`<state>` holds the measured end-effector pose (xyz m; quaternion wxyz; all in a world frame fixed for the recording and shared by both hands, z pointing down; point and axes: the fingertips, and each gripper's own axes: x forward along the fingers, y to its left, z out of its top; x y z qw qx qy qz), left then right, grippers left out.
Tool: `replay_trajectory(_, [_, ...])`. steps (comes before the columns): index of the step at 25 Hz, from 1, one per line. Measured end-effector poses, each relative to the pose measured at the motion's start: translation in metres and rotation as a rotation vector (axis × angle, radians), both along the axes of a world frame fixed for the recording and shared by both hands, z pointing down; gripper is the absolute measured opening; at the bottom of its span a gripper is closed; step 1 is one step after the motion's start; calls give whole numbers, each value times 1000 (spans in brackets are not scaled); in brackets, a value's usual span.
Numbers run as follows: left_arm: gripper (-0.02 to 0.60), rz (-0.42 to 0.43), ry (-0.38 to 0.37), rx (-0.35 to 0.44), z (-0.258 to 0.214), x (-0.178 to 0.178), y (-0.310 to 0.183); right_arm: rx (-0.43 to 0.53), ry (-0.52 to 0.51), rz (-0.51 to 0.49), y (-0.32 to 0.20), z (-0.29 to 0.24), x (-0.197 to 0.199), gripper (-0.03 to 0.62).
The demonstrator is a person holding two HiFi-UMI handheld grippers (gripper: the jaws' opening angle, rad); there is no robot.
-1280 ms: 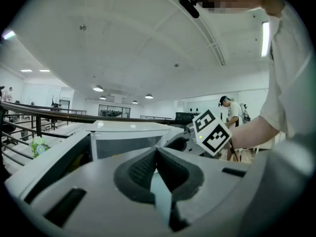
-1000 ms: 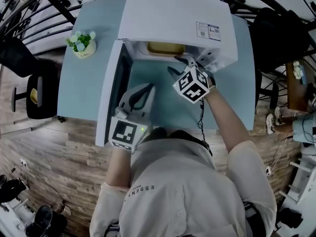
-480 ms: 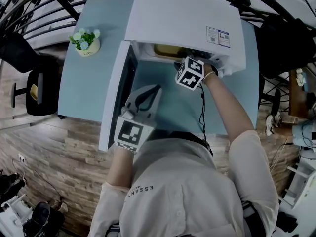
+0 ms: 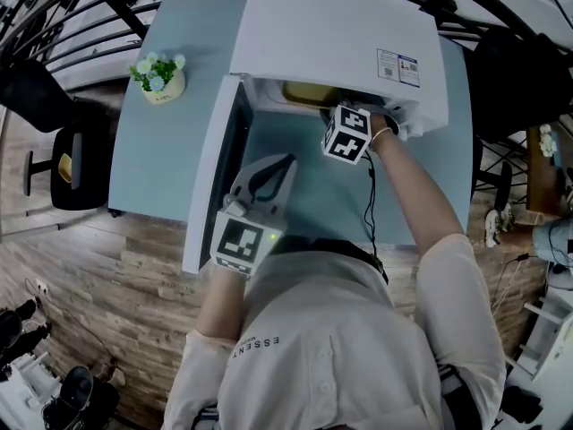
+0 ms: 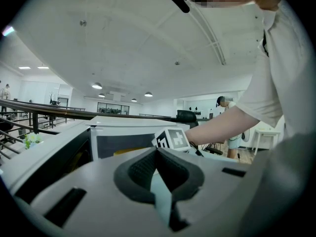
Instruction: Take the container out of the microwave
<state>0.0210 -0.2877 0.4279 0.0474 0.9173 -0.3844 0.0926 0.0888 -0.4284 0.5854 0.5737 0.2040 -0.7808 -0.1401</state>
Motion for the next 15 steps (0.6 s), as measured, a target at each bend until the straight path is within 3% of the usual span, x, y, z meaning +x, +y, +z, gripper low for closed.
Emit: replay_trajectory(15, [2, -17, 12, 29, -22, 1, 25, -51, -152, 39, 66, -31, 8, 29])
